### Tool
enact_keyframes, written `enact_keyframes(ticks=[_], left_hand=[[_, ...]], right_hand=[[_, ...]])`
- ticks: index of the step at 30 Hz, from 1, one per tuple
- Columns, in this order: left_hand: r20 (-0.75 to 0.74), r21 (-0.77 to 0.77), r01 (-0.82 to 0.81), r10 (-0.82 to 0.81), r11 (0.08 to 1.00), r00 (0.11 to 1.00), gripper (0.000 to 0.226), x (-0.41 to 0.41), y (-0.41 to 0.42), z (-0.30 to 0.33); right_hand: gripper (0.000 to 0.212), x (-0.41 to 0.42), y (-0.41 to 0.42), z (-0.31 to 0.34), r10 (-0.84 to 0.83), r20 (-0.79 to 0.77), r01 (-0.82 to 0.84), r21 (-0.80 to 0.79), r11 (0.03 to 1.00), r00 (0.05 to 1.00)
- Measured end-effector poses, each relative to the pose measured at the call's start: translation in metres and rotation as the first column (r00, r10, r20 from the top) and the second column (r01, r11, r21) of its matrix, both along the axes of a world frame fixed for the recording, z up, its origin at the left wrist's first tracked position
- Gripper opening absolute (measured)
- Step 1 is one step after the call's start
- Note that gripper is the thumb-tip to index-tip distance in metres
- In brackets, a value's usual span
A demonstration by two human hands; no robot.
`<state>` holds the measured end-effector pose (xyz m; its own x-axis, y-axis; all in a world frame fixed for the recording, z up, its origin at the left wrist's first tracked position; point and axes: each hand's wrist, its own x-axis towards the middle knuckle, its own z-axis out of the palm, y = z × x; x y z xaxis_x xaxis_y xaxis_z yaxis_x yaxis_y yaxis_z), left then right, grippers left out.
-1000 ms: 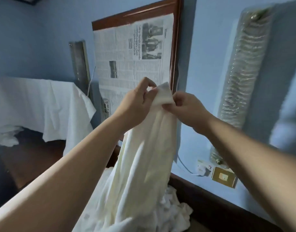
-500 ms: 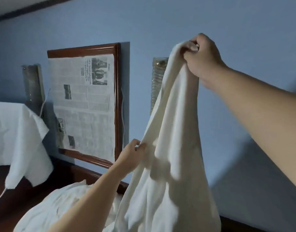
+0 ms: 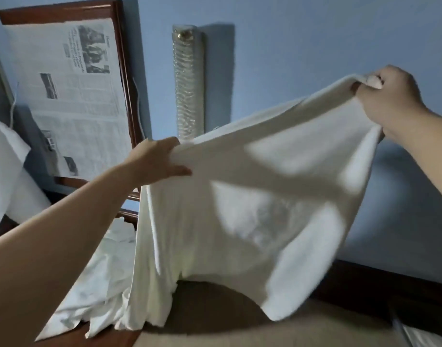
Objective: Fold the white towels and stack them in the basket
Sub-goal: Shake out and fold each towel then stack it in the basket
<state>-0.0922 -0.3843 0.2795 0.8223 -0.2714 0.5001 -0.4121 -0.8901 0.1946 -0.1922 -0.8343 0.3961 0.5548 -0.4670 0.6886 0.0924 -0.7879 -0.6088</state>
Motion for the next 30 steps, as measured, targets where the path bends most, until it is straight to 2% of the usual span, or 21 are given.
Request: enact_keyframes(ticks=[2,5,6,8,10,12,15,17,18,20,22,24,25,26,28,30], left_hand=[[-0.04,0.051,-0.035,0.038,0.998,0.999,0.04,-0.008,0.006,-0.036],[-0.127,-0.188,-0.101,0.077,0.977,0.989,0.035,-0.02,0.017,-0.109],[-0.181,-0.294,-0.131,0.079,0.947,0.98,0.028,-0.02,0.023,-0.14],[-0.312,-0.391,-0.217,0.093,0.895,0.946,0.009,-0.029,0.031,-0.194],[-0.389,-0.424,-0.283,0.109,0.86,0.915,0.019,-0.038,0.042,-0.24],[-0.416,-0.454,-0.334,0.135,0.826,0.899,0.024,-0.046,0.054,-0.252],[-0.364,-0.512,-0.293,0.106,0.808,0.926,0.025,-0.048,0.047,-0.202],[-0.256,-0.524,-0.158,0.022,0.837,0.966,0.019,-0.051,0.026,-0.145],[-0.186,-0.503,-0.063,-0.037,0.862,0.982,0.015,-0.052,0.013,-0.115],[-0.058,-0.43,0.138,-0.179,0.893,0.982,0.019,-0.06,-0.021,-0.053],[0.056,-0.358,0.32,-0.322,0.877,0.945,0.024,-0.076,-0.055,0.002],[0.171,-0.275,0.471,-0.439,0.838,0.882,0.019,-0.098,-0.085,0.047],[0.225,-0.23,0.527,-0.482,0.818,0.847,0.017,-0.109,-0.095,0.065],[0.269,-0.197,0.562,-0.507,0.803,0.819,0.016,-0.119,-0.103,0.081],[0.325,-0.154,0.559,-0.493,0.815,0.807,0.015,-0.124,-0.104,0.099],[0.315,-0.164,0.493,-0.429,0.854,0.847,0.028,-0.119,-0.094,0.1]], right_hand=[[0.025,-0.012,-0.002,-0.011,0.016,0.025,-0.016,-0.004,1.0,1.0],[0.015,-0.03,0.008,-0.018,0.039,0.057,-0.036,-0.037,0.999,0.998],[0.013,-0.034,0.01,-0.019,0.031,0.067,-0.028,-0.038,0.999,0.997],[0.013,-0.044,0.008,-0.018,0.01,0.094,-0.009,-0.013,1.0,0.996],[0.011,-0.053,0.001,-0.019,-0.033,0.117,0.03,0.033,0.999,0.993],[0.012,-0.064,-0.006,-0.022,-0.092,0.096,0.086,0.064,0.994,0.991],[0.015,-0.074,-0.007,-0.03,-0.16,-0.061,0.164,0.064,0.984,0.985],[0.031,-0.077,0.011,-0.034,-0.128,-0.187,0.145,0.075,0.987,0.974],[0.046,-0.078,0.025,-0.037,-0.069,-0.23,0.085,0.062,0.994,0.971],[0.076,-0.085,0.066,-0.043,0.143,-0.343,-0.148,0.013,0.989,0.928],[0.088,-0.092,0.115,-0.049,0.389,-0.497,-0.42,0.052,0.906,0.776],[0.081,-0.095,0.154,-0.053,0.507,-0.576,-0.545,0.124,0.829,0.641],[0.071,-0.096,0.166,-0.053,0.502,-0.589,-0.544,0.123,0.83,0.633],[0.056,-0.097,0.172,-0.05,0.479,-0.574,-0.521,0.104,0.847,0.664],[0.024,-0.101,0.169,-0.037,0.417,-0.449,-0.439,0.06,0.896,0.79],[0.027,-0.114,0.16,-0.022,0.332,-0.336,-0.349,0.012,0.937,0.881]])
